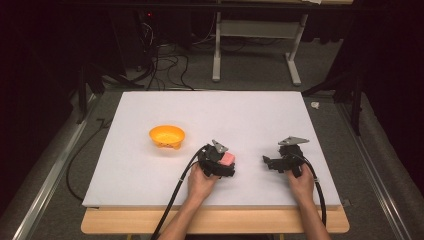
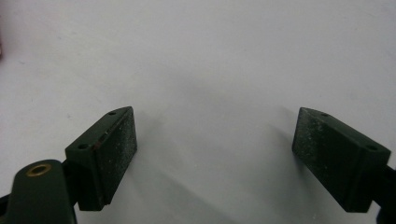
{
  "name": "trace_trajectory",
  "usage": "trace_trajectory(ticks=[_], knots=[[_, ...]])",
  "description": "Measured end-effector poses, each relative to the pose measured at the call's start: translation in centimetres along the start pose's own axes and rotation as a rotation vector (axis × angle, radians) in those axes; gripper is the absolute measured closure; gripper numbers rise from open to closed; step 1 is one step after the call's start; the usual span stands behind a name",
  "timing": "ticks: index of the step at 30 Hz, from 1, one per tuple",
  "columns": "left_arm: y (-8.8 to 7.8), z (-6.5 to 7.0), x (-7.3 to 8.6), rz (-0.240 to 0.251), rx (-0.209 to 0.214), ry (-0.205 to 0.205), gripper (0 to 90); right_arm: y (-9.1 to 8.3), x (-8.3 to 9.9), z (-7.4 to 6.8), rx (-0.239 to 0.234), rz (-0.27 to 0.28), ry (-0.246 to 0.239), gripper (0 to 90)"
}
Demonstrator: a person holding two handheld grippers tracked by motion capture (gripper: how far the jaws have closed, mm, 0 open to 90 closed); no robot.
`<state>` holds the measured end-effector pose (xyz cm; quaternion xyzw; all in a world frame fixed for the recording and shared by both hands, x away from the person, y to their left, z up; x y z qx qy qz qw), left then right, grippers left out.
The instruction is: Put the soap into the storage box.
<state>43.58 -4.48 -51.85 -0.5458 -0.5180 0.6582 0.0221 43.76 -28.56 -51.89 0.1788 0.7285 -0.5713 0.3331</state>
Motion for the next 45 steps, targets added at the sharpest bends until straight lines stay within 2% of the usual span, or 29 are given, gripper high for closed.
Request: trace_trajectory(ticks=[9, 12, 22, 45], knots=[[-0.3, -0.1, 0.2, 0.005, 0.002, 0.003, 13.1, 0.0, 0.0, 0.0, 0.0, 0.0, -0.002, 14.5], [-0.6, -0.4, 0.3, 0.016, 0.003, -0.009, 13.4, 0.0, 0.0, 0.0, 0.0, 0.0, -0.002, 14.5], [-2.8, -1.1, 0.0, 0.077, 0.021, -0.026, 13.5, 0.0, 0.0, 0.0, 0.0, 0.0, -0.002, 14.5], [-6.0, -2.6, 0.9, 0.122, 0.016, -0.009, 13.5, 0.0, 0.0, 0.0, 0.001, 0.0, -0.002, 14.5]])
Point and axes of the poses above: each handheld gripper's, and its own axes: y roughly forward along the jaws, x roughly out of its underside, z roughly to its right, the point moved 5 cm from there along y, roughly forward along the jaws, and after that the axes turned 12 degrees about y, right-handed, at the moved point
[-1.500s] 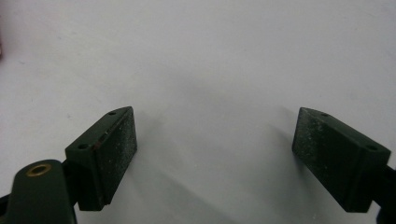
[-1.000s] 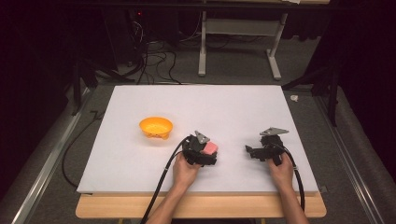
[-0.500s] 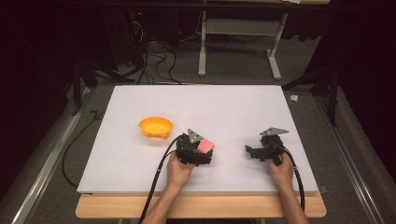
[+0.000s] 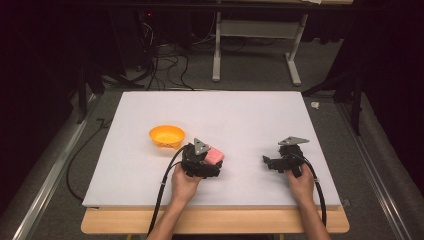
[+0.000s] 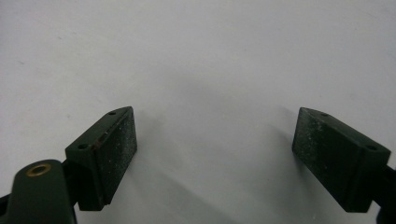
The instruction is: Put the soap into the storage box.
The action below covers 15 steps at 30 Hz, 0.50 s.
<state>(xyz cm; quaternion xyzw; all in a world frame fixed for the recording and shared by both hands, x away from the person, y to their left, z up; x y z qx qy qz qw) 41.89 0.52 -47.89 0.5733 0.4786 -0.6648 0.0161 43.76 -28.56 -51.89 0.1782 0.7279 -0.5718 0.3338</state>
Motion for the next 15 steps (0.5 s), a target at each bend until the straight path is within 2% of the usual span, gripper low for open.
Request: trace_trajectory(ticks=[15], knots=[[-1.5, -0.8, 0.7, 0.02, 0.002, -0.022, 13.5, 0.0, 0.0, 0.0, 0.0, 0.0, 0.002, 14.6]])
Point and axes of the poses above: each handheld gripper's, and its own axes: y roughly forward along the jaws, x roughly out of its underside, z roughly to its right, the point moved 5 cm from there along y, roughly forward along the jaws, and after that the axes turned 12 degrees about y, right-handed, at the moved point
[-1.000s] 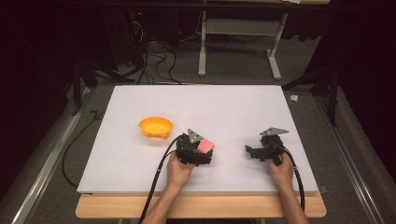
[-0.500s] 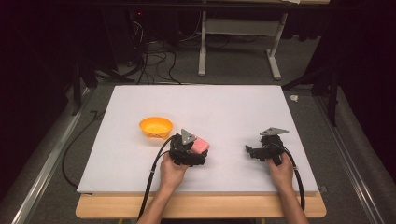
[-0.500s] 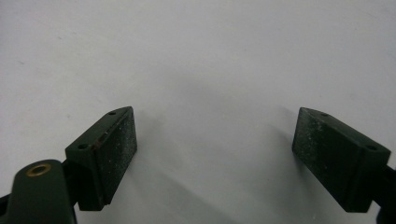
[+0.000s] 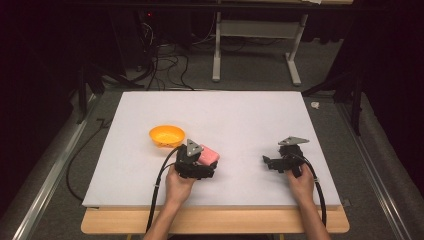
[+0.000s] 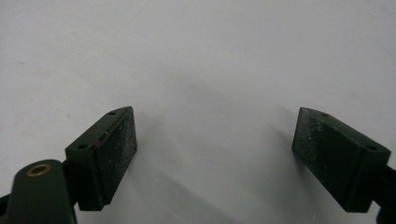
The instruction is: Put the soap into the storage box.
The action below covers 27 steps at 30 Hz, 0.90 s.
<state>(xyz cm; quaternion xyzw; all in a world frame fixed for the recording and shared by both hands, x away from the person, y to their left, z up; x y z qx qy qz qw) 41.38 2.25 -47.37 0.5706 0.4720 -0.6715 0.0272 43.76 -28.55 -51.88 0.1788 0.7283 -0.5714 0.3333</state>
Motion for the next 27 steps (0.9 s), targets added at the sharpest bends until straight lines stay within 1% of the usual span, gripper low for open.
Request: trace_trajectory(ticks=[1, 5, 7, 12, 15, 20, 27], knots=[[-0.1, -0.1, 0.0, 0.002, -0.001, -0.002, 13.5, 0.0, 0.0, 0.0, 0.0, 0.0, 0.0, 14.6], [-0.4, -0.5, 0.2, 0.013, 0.006, -0.032, 13.5, 0.0, 0.0, 0.0, 0.0, 0.0, 0.0, 14.5], [-0.6, -0.7, 0.2, 0.011, -0.001, -0.036, 13.5, 0.0, 0.0, 0.0, 0.0, 0.0, 0.0, 14.5], [-1.1, -1.2, 0.2, 0.018, 0.0, -0.052, 13.5, 0.0, 0.0, 0.0, 0.001, 0.0, 0.002, 14.5], [-1.4, -1.4, 0.2, 0.015, -0.004, -0.055, 13.5, 0.0, 0.0, 0.0, 0.001, 0.0, 0.001, 14.5], [-1.8, -1.7, 0.1, 0.015, -0.013, -0.044, 13.5, 0.0, 0.0, 0.0, 0.001, 0.0, 0.001, 14.5], [-2.7, -2.5, 0.1, 0.026, -0.021, -0.06, 13.5, 0.0, 0.0, 0.0, 0.0, 0.0, 0.0, 14.5]])
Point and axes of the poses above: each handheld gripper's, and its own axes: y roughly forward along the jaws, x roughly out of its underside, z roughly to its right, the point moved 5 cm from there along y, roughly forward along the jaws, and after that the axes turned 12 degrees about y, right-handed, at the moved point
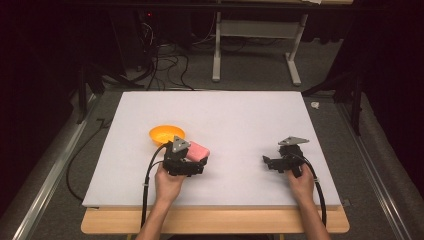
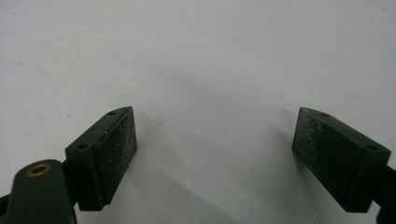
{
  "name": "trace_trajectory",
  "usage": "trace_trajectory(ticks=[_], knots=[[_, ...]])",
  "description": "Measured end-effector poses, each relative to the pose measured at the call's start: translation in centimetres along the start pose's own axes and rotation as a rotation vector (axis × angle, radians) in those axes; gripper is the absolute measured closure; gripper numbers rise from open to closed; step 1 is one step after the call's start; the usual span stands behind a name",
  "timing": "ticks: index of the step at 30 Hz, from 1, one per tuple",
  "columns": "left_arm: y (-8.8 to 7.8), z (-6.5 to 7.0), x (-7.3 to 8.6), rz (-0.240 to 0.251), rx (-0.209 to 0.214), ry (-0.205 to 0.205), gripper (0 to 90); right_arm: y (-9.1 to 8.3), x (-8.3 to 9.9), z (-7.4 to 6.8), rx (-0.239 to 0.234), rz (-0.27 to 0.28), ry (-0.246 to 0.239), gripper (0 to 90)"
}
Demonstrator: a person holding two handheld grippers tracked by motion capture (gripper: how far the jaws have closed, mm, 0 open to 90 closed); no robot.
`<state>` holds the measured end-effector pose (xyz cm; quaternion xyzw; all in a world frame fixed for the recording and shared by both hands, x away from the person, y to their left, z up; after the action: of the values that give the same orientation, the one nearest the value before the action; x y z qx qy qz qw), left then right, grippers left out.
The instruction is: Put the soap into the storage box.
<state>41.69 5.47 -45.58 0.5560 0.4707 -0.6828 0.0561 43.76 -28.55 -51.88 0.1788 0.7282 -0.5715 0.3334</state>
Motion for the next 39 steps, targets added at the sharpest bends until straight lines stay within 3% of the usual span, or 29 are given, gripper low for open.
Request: trace_trajectory(ticks=[20, 39], knots=[[-1.9, -2.1, -0.4, 0.024, -0.036, -0.027, 13.5, 0.0, 0.0, 0.0, 0.0, 0.0, -0.004, 14.5], [-2.3, -4.8, 0.0, 0.002, -0.116, -0.046, 13.5, 0.0, 0.0, 0.0, 0.0, 0.0, -0.004, 14.5]])
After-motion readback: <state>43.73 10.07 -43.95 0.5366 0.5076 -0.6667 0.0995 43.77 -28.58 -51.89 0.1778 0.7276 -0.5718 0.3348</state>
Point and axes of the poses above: each handheld gripper's, and its own axes: y roughly forward along the jaws, x roughly out of its underside, z roughly to its right, the point moved 5 cm from there along y, roughly forward along the jaws, and after that the axes turned 12 degrees about y, right-handed, at the moved point
